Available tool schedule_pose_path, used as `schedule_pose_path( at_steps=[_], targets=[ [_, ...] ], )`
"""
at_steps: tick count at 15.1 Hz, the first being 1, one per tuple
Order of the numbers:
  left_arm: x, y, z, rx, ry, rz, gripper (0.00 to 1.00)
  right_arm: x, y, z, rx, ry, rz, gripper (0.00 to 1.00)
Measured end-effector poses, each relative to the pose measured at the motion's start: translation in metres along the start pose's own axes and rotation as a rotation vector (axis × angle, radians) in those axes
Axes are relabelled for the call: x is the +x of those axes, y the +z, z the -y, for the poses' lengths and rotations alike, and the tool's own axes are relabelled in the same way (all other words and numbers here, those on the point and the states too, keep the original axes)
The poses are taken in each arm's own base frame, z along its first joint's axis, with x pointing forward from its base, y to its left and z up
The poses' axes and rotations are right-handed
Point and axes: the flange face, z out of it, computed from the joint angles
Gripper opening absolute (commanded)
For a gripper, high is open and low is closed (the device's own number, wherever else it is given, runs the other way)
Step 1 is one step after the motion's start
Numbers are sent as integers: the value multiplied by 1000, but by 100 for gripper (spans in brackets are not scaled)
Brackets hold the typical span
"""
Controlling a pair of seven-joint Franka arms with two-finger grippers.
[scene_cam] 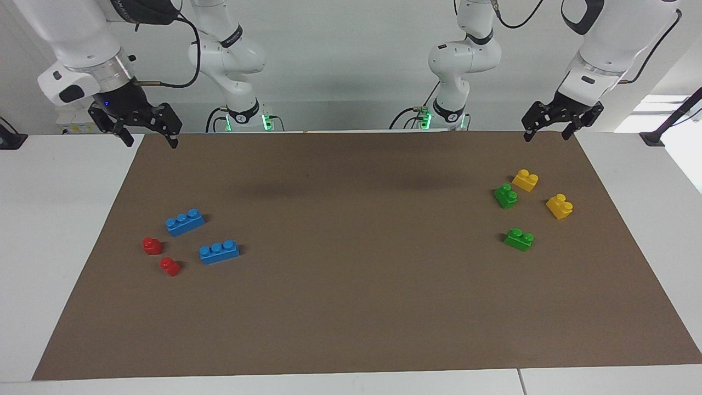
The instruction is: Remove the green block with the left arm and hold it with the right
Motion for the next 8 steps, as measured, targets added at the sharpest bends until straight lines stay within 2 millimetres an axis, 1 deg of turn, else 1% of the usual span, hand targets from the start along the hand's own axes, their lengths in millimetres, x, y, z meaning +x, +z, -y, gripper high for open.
schedule_pose_path(
  at_steps=[8],
  targets=[
    [0,0,0,0,0,-3,100,-3,-2,1,0,-1,-4,100]
  ],
)
